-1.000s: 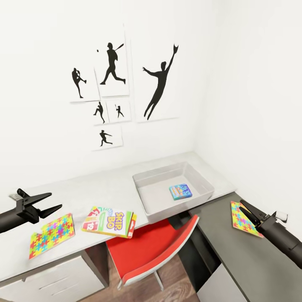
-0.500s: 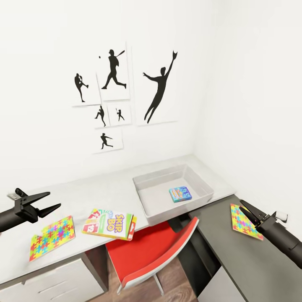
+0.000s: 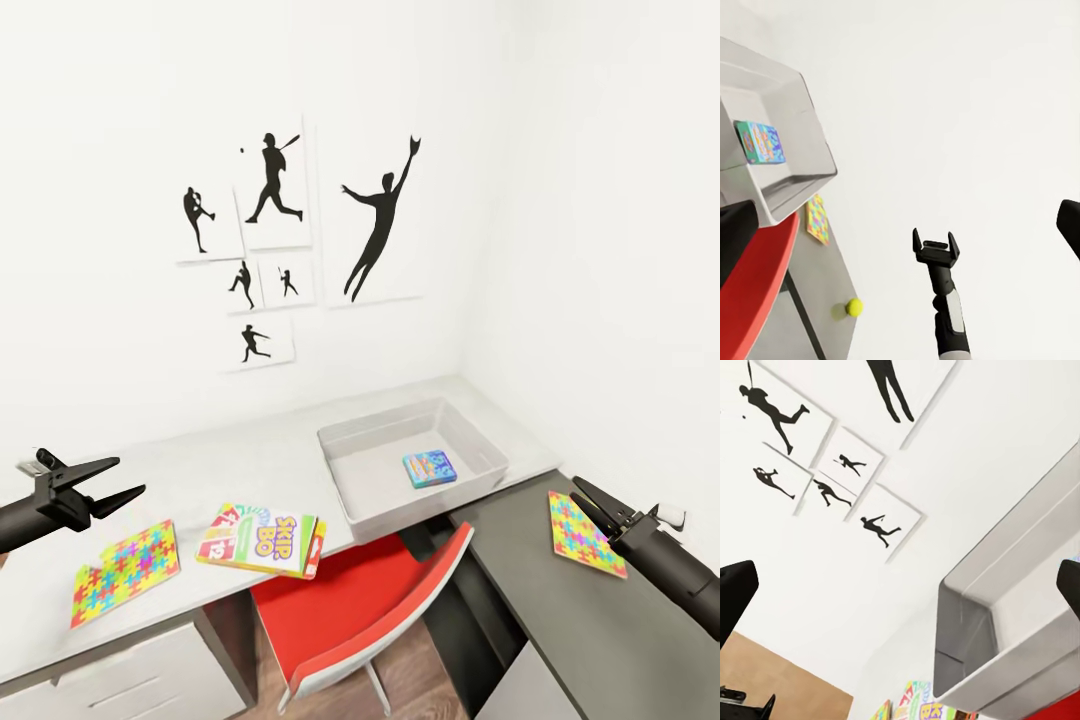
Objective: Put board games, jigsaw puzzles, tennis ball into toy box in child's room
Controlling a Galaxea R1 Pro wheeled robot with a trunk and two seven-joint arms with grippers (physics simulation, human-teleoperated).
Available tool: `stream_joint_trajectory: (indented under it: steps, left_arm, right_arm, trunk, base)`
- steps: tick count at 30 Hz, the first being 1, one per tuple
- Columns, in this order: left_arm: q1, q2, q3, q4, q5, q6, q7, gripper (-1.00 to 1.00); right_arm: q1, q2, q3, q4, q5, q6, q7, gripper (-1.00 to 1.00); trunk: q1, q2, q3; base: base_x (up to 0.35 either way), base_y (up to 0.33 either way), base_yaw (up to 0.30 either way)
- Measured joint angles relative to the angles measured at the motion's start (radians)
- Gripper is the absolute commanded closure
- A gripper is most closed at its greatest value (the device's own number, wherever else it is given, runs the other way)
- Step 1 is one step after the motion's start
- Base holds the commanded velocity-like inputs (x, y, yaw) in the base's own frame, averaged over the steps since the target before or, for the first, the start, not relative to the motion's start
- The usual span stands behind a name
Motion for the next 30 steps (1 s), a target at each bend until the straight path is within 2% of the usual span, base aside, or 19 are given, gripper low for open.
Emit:
stream_joint_trajectory:
  steps: [30]
  left_arm:
    - [0.0, 0.0, 0.002, 0.0, 0.0, -0.002, 0.002, -1.0]
  right_arm:
    - [0.0, 0.0, 0.002, 0.006, 0.002, -0.034, -0.001, -1.0]
  trunk:
    - [0.0, 0.0, 0.049]
  base:
    - [0.0, 0.0, 0.0]
